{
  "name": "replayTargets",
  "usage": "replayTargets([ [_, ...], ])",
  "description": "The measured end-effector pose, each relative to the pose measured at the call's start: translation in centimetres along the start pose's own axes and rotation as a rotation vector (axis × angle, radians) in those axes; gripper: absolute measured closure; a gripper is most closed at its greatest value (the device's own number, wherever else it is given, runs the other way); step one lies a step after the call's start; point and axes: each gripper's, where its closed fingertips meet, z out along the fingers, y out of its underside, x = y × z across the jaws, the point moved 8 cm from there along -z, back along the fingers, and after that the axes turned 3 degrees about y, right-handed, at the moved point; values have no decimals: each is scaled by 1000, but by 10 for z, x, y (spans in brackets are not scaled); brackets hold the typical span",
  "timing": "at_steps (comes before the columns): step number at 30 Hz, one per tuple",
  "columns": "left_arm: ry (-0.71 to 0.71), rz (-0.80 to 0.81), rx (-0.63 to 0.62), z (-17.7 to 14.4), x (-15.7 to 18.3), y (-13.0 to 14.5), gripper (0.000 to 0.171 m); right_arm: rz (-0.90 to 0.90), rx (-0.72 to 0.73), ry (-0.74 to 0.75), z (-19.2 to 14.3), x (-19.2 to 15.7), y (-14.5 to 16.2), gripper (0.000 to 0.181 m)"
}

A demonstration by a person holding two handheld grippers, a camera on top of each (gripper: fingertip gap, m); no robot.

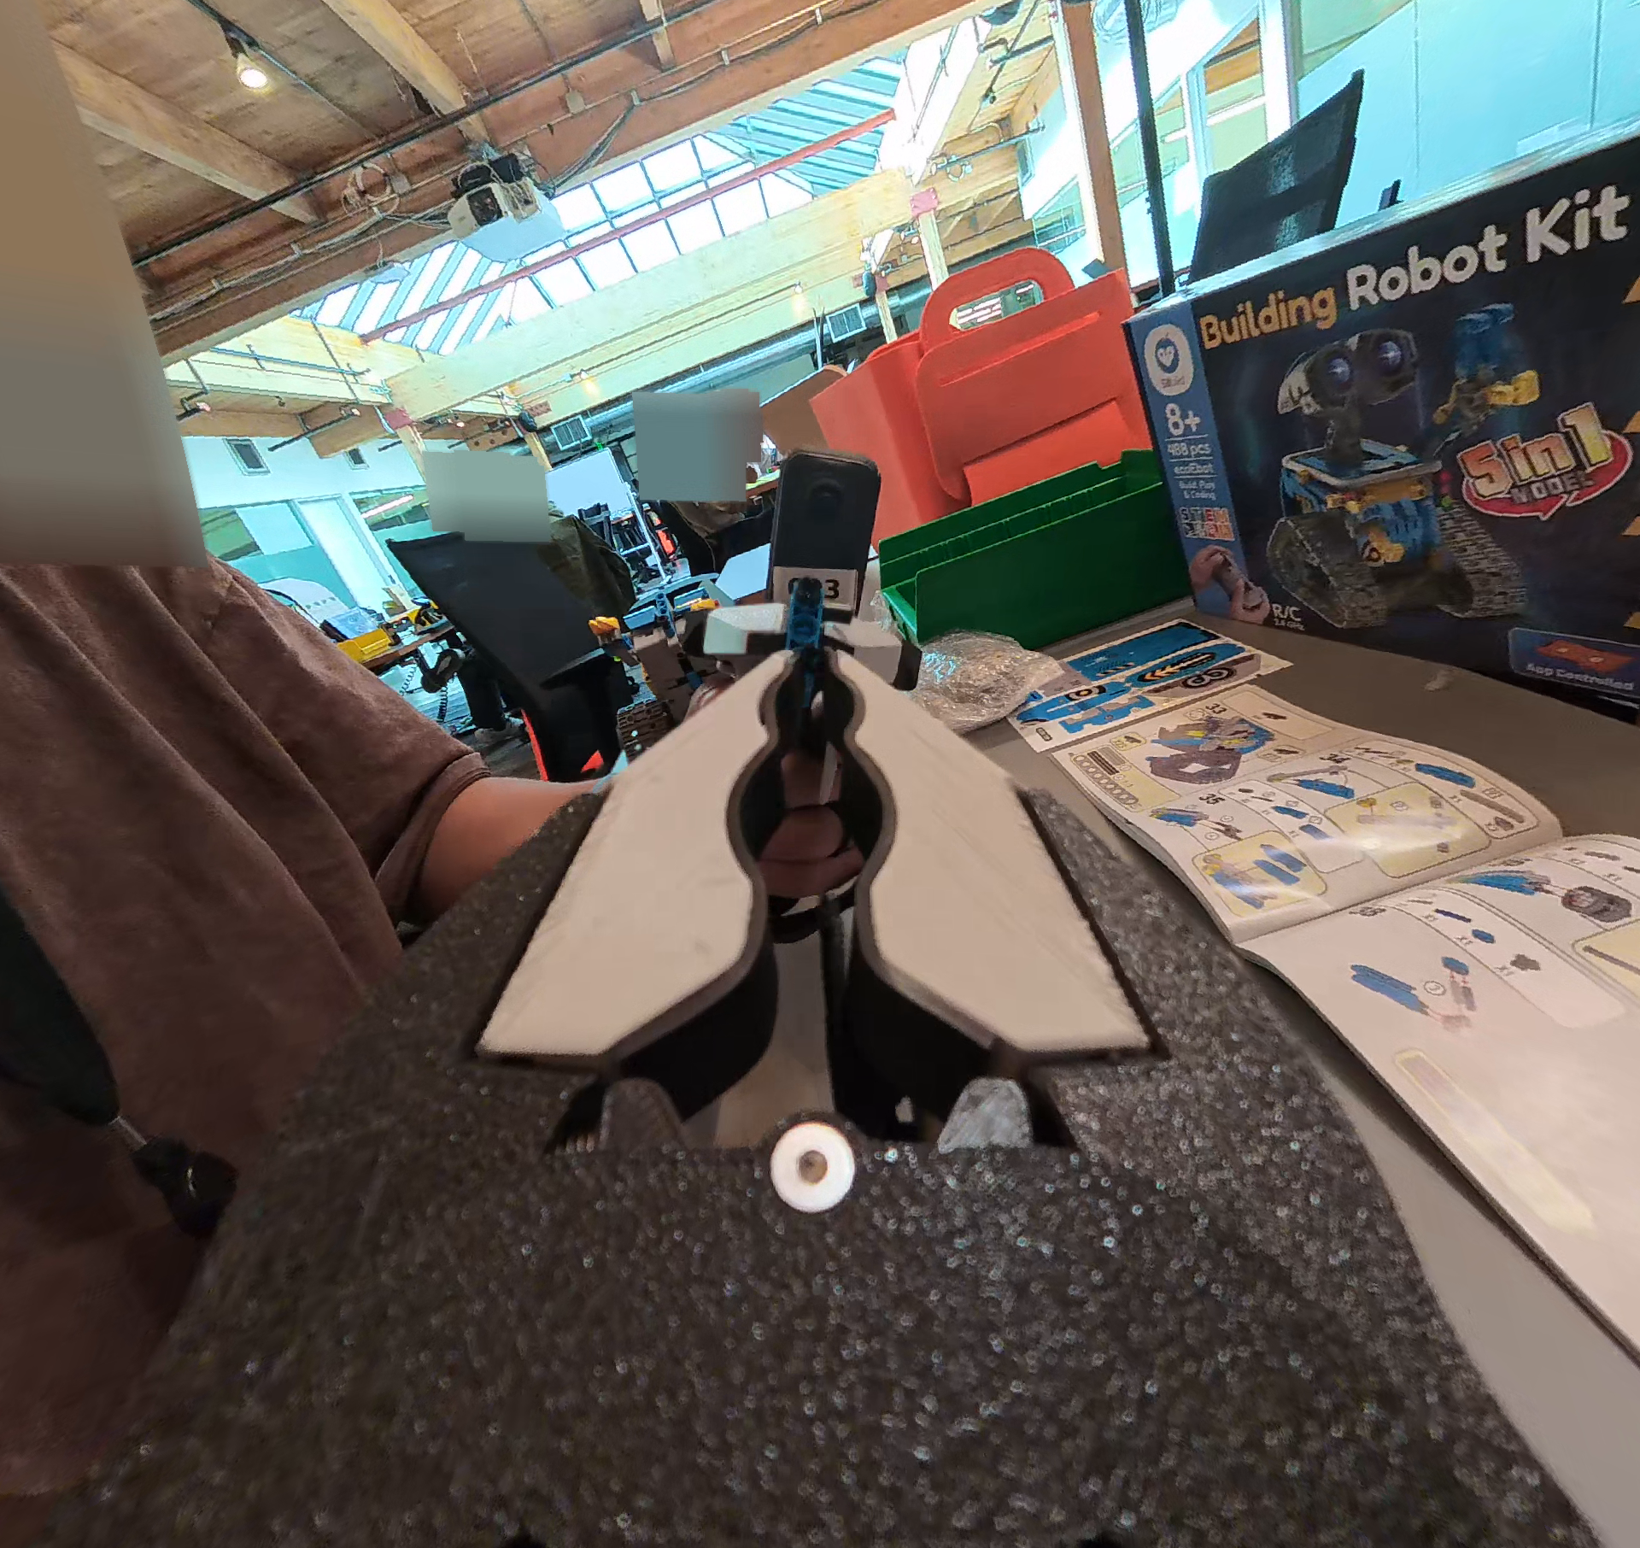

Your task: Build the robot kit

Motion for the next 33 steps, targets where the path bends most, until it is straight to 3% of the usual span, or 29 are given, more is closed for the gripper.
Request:
replayTargets([
  [26,7,-73,15,-1,-5,2,166,-57,-14,36,1,-3,0,178],
  [33,37,-105,41,2,-3,5,166,-15,1,-18,-1,-3,0,178],
])
